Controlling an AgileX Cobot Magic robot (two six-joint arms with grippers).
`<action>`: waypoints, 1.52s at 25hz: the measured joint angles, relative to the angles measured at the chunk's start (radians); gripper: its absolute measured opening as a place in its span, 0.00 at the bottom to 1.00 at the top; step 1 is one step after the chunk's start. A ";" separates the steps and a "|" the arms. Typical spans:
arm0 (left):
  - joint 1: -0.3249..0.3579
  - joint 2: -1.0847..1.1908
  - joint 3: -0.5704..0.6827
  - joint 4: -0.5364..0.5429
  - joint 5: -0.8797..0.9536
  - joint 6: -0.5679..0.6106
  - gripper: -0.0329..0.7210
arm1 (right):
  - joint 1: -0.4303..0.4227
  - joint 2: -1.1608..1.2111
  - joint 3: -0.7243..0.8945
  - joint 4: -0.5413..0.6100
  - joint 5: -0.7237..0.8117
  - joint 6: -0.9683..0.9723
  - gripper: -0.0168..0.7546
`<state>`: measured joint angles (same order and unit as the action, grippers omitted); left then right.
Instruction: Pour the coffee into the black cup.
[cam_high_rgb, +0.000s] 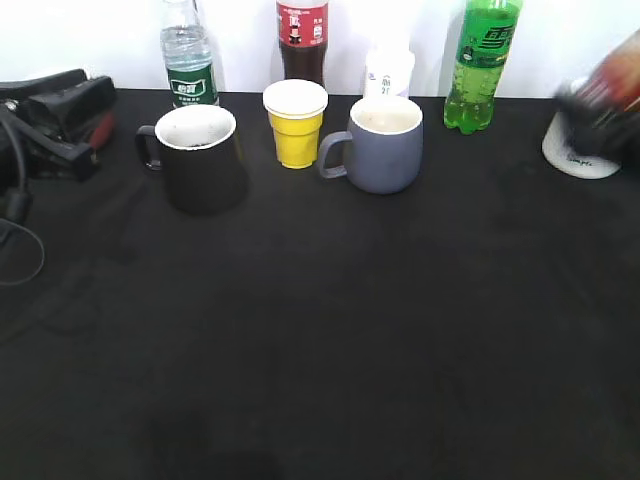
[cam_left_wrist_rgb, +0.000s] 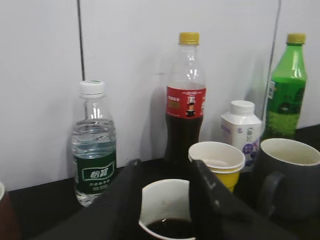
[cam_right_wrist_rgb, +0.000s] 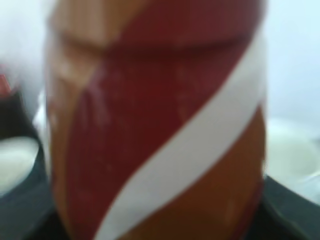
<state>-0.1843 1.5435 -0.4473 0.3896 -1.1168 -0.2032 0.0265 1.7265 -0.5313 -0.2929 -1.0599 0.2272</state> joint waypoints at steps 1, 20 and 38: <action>0.000 0.000 0.000 0.001 0.000 0.000 0.38 | 0.000 0.051 -0.016 -0.055 -0.001 -0.018 0.71; 0.000 0.000 0.000 0.038 0.004 0.000 0.38 | 0.000 0.381 -0.237 -0.239 0.074 -0.028 0.86; -0.192 -0.272 -0.321 -0.244 1.610 -0.078 0.38 | 0.184 -0.273 -0.267 -0.367 1.311 0.364 0.79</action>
<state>-0.3763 1.2717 -0.7682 0.1461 0.4933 -0.2815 0.2107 1.4536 -0.7986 -0.6604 0.2513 0.5914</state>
